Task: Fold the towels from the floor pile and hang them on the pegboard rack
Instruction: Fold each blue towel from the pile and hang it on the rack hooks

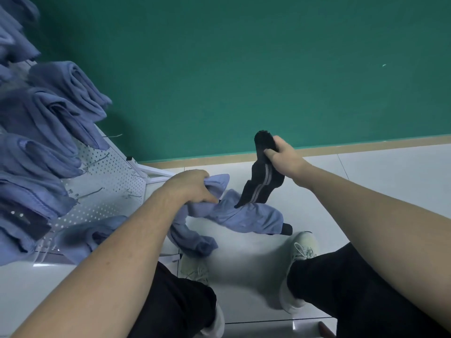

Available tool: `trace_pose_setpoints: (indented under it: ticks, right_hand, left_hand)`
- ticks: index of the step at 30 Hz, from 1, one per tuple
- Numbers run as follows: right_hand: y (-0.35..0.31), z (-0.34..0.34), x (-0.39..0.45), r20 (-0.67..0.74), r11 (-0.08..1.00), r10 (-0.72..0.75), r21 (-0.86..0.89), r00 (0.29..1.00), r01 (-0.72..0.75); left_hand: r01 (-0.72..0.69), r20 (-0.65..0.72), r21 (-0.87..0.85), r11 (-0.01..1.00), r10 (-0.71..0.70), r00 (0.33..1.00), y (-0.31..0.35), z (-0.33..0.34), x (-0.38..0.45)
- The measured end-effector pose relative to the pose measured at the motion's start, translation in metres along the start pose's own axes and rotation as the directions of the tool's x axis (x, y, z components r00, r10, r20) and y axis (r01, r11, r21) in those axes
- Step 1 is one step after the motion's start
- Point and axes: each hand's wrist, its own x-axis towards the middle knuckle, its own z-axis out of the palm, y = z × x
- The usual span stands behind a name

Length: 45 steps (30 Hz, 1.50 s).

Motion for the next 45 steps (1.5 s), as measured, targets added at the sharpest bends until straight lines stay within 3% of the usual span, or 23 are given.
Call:
trace_pose_setpoints:
  ticks: [5, 7, 10, 12, 15, 17, 20, 22, 26, 30, 35, 38, 45]
  right_hand:
    - [0.001, 0.011, -0.014, 0.237, 0.981, 0.031, -0.193, 0.971, 0.015]
    - [-0.005, 0.017, -0.019, 0.265, 0.989, 0.019, -0.146, 0.964, 0.021]
    - [-0.016, 0.025, -0.026, 0.331, 0.998, -0.001, 0.066, 0.944, -0.022]
    - [-0.026, 0.032, -0.030, 0.273, 0.983, -0.081, 0.182, 0.959, 0.031]
    - [-0.038, 0.039, -0.031, 0.072, 0.955, -0.215, 0.227, 0.974, 0.194]
    - [-0.046, 0.041, -0.034, 0.009, 0.934, -0.190, 0.309, 0.982, 0.178]
    - [-0.050, 0.047, -0.037, 0.003, 0.916, -0.155, 0.375, 0.988, 0.143]
    - [-0.051, 0.048, -0.037, -0.031, 0.931, -0.203, 0.303, 0.979, 0.203]
    - [-0.049, 0.031, -0.031, -0.094, 0.913, -0.408, -0.009, 0.908, 0.409]
    - [-0.045, 0.011, -0.025, 0.073, 0.830, -0.538, -0.127, 0.840, 0.543]
    - [-0.049, -0.008, -0.023, 0.080, 0.776, -0.615, -0.112, 0.784, 0.621]
    - [-0.054, -0.012, -0.027, 0.095, 0.786, -0.605, -0.086, 0.790, 0.612]
    - [-0.061, -0.023, -0.032, 0.005, 0.839, -0.544, -0.013, 0.839, 0.544]
  left_hand:
    - [-0.115, -0.221, -0.500, 0.858, 0.002, 0.975, 0.012, 0.003, 0.000]
    - [-0.125, -0.263, -0.625, 0.771, -0.057, 0.963, 0.020, 0.002, -0.004]
    - [-0.142, -0.256, -0.800, 0.583, -0.118, 0.959, 0.026, 0.003, -0.003]
    - [-0.172, -0.272, -0.848, 0.501, -0.134, 0.953, 0.029, 0.005, -0.004]
    - [-0.209, -0.290, -0.903, 0.376, -0.172, 0.941, 0.034, 0.007, -0.005]
    - [-0.244, -0.299, -0.926, 0.286, -0.167, 0.939, 0.038, 0.007, -0.007]
    - [-0.279, -0.323, -0.912, 0.302, -0.109, 0.940, 0.045, 0.008, -0.009]
    - [-0.288, -0.313, -0.926, 0.243, -0.072, 0.947, 0.049, 0.007, -0.013]
    - [-0.303, -0.304, -0.946, 0.116, 0.007, 0.953, 0.046, 0.003, -0.018]
    - [-0.387, -0.384, -0.916, 0.109, 0.046, 0.922, 0.042, -0.002, -0.021]
    - [-0.485, -0.482, -0.861, 0.152, 0.060, 0.874, 0.040, -0.008, -0.021]
    - [-0.544, -0.539, -0.806, 0.234, 0.088, 0.838, 0.041, -0.013, -0.023]
    - [-0.663, -0.663, -0.683, 0.307, 0.122, 0.739, 0.042, -0.030, -0.034]
